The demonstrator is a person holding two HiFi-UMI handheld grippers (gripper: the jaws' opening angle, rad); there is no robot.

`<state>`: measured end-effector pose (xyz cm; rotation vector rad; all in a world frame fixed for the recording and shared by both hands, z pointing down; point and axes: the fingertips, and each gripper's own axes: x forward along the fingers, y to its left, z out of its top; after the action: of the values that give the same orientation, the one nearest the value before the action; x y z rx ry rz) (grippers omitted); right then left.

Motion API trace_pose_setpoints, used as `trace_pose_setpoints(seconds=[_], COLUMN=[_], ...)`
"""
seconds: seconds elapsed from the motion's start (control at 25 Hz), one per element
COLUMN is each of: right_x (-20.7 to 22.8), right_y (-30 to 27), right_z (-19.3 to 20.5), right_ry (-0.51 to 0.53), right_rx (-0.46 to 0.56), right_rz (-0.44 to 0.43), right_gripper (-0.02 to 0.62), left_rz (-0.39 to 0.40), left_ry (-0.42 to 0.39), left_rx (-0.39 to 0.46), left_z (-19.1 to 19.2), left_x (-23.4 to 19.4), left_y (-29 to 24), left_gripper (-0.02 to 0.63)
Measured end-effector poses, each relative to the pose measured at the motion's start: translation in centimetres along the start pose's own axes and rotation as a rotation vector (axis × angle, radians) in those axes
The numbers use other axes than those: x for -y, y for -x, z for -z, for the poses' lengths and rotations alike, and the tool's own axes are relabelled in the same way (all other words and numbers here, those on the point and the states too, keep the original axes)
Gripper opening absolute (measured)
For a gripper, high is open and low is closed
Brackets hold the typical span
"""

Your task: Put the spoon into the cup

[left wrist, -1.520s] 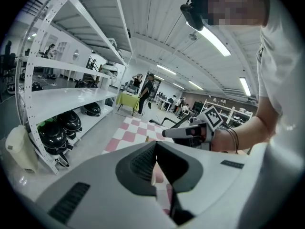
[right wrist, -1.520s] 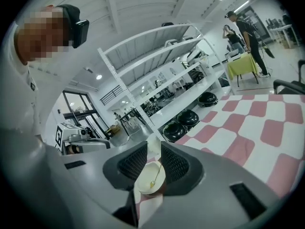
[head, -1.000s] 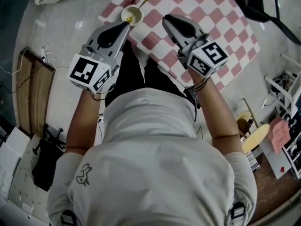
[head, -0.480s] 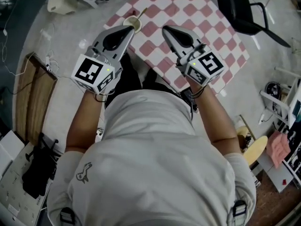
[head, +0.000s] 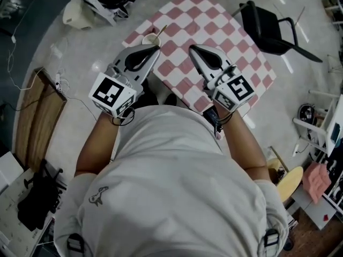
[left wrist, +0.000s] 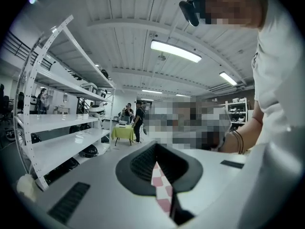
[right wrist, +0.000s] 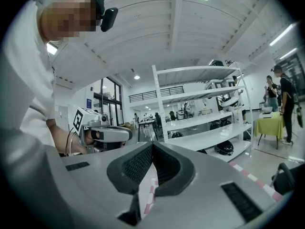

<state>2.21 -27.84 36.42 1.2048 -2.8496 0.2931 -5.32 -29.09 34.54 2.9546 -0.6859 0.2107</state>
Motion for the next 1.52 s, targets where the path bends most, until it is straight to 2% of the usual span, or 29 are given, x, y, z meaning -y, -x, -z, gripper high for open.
trace_pose_setpoints(seconds=[0.48, 0.92, 1.24, 1.52], right_x=[-1.5, -2.1, -4.1, -6.9], right_y=[3.4, 3.6, 2.3, 1.1], right_z=[-2.9, -2.7, -1.6, -2.1], right_ry=[0.021, 0.019, 0.011, 0.034], right_rx=[0.077, 0.077, 0.051, 0.052], right_rz=[0.007, -0.038, -0.091, -0.082], right_gripper=[0.032, 0.032, 0.032, 0.032], left_rz=[-0.036, -0.077, -0.140, -0.135], left_ry=[-0.027, -0.028, -0.009, -0.005], left_rx=[0.039, 0.032, 0.013, 0.027], left_z=[-1.9, -2.1, -1.0, -0.9], left_x=[0.8, 1.7, 2.4, 2.2], left_y=[1.2, 2.2, 5.9, 9.4], left_gripper=[0.014, 0.014, 0.014, 0.014])
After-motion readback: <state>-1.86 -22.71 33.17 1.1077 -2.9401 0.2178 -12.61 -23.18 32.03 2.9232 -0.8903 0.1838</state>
